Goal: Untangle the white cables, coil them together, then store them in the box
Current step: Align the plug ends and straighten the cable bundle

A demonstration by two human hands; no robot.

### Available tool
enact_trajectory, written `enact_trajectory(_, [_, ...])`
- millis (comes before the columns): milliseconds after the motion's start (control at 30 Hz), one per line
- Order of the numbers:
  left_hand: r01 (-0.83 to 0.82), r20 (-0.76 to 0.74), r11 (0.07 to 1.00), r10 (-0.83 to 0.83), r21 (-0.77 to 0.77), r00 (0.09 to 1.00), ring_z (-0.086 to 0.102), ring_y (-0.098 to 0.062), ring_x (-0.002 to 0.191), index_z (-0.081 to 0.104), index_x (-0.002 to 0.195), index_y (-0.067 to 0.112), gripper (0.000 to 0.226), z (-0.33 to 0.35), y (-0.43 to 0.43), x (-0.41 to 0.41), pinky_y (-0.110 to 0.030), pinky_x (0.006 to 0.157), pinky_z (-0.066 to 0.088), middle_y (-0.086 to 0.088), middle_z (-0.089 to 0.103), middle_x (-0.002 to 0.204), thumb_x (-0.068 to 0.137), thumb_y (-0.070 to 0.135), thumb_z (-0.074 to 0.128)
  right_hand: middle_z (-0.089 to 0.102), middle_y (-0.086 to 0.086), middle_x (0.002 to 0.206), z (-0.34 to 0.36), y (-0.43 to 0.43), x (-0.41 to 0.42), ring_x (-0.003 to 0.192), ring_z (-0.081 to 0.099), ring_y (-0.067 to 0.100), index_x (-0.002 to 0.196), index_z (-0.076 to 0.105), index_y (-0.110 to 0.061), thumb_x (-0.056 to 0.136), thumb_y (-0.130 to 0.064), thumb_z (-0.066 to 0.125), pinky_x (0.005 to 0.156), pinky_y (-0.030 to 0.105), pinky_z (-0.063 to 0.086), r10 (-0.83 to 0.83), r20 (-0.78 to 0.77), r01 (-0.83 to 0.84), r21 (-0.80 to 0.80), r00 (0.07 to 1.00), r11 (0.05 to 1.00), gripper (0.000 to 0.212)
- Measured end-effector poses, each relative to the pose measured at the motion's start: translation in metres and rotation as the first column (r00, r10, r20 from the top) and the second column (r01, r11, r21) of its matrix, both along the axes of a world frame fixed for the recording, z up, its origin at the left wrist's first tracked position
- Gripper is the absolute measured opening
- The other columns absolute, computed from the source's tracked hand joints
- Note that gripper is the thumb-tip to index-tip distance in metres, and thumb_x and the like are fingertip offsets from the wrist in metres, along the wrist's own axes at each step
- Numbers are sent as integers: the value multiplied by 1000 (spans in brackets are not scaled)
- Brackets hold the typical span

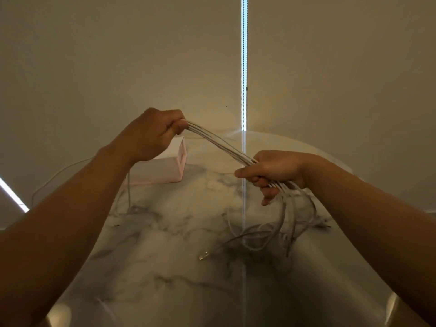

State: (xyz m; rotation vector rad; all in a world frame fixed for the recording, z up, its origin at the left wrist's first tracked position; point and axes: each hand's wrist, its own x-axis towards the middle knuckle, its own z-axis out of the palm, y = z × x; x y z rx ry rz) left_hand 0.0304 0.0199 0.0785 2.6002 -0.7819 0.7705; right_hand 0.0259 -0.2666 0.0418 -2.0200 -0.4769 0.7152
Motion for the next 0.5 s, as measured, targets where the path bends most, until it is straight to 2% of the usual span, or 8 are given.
enact_trajectory(100, [-34, -1, 998, 34, -48, 999, 43, -8, 52, 48, 71, 36, 26, 3, 8, 0, -28, 51, 31, 5, 47, 53, 95, 41, 39, 52, 8, 45, 5, -17, 8, 41, 50, 17, 57, 50, -7, 95, -37, 60, 75, 42, 61, -10, 232, 47, -152, 973, 987, 49])
enact_trajectory(133, [-41, 16, 996, 42, -73, 999, 42, -9, 52, 48, 71, 35, 27, 6, 12, 1, -31, 52, 32, 4, 46, 54, 95, 41, 39, 60, 8, 49, 8, -21, 9, 44, 52, 13, 58, 55, -6, 94, -43, 59, 70, 33, 59, 28, 303, 42, -222, 953, 974, 51])
enact_trajectory(200, [-58, 46, 986, 66, -156, 997, 43, -14, 56, 48, 70, 31, 29, 11, 22, 3, -33, 55, 34, -5, 49, 58, 94, 43, 38, 70, 1, 61, 11, -26, 11, 49, 50, 5, 64, 66, -3, 94, -49, 55, 57, 14, 45, 101, 380, 18, -298, 920, 954, 56])
enact_trajectory(233, [-71, 43, 983, 80, -171, 996, 44, -18, 57, 49, 70, 30, 29, 12, 25, 4, -34, 57, 35, -9, 51, 60, 94, 44, 38, 72, -3, 66, 11, -29, 13, 50, 49, 3, 69, 69, -1, 95, -48, 55, 55, 13, 40, 114, 391, 11, -304, 913, 953, 56])
enact_trajectory(300, [-94, 23, 985, 98, -143, 995, 45, -22, 59, 48, 70, 30, 31, 9, 26, 6, -35, 57, 36, -10, 51, 61, 94, 46, 36, 73, -4, 68, 8, -32, 20, 53, 54, 4, 74, 74, -4, 93, -49, 56, 58, 16, 42, 111, 458, 43, -313, 882, 949, 53])
enact_trajectory(367, [-106, 5, 983, 108, -147, 994, 43, -18, 57, 47, 70, 31, 32, 4, 26, 7, -33, 55, 35, -7, 49, 59, 94, 47, 36, 73, 1, 68, 4, -32, 26, 54, 60, 11, 68, 75, -12, 90, -50, 60, 61, 24, 49, 57, 552, 109, -263, 832, 959, 46])
enact_trajectory(433, [-113, -5, 978, 114, -175, 993, 41, -13, 55, 47, 69, 30, 31, 1, 26, 8, -31, 54, 33, -3, 47, 58, 95, 44, 37, 74, 0, 71, 0, -30, 28, 58, 62, 16, 66, 73, -12, 90, -45, 65, 61, 29, 50, -35, 588, 137, -130, 808, 982, 41])
enact_trajectory(500, [-123, -11, 973, 124, -195, 992, 40, -11, 54, 47, 69, 30, 31, -2, 30, 10, -27, 53, 32, -1, 46, 59, 96, 41, 37, 75, -5, 72, 0, -28, 23, 59, 61, 17, 70, 74, -8, 89, -39, 67, 57, 26, 49, -105, 577, 113, 22, 810, 993, 37])
